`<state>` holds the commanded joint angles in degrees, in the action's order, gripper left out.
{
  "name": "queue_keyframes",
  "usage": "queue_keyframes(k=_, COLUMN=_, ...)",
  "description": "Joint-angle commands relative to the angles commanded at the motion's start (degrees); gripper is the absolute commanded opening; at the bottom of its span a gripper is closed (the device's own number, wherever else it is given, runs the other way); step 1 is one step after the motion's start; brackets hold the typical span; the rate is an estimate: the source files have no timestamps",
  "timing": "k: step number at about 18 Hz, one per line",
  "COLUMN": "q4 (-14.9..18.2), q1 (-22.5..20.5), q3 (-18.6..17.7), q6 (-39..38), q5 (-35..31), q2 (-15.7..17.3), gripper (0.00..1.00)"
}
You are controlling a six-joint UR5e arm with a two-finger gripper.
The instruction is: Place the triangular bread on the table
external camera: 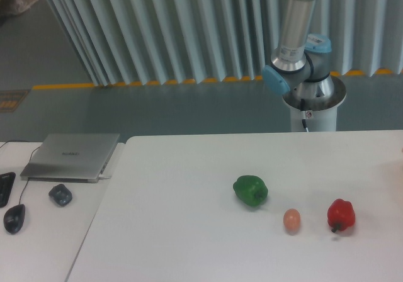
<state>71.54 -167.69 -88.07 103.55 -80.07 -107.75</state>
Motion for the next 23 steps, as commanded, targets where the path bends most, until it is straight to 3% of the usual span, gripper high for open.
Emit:
queue_keyframes(k=4, q4=-0.8, q1=0.1, q3=0.3, q6=-5.1, q5=-1.2, q2=-1.7, gripper=1.00)
queue_keyframes(k=8, q4=-4.6, q1=0.0, q3=0.4, q6=-6.7, q5=-6.7, q2=-4.1, gripper=1.00)
queue_keyframes(k=14, q4=-4.8, q1=-0.4, q3=2.8, q6=-6.8, q5=-7.0, q2=-7.0, gripper=1.00)
queue_keyframes(k=23, q4=-5.4, q1=-1.7, q3=1.1, q6=-6.8, q5=-7.0, q2=-9.1, gripper=1.00)
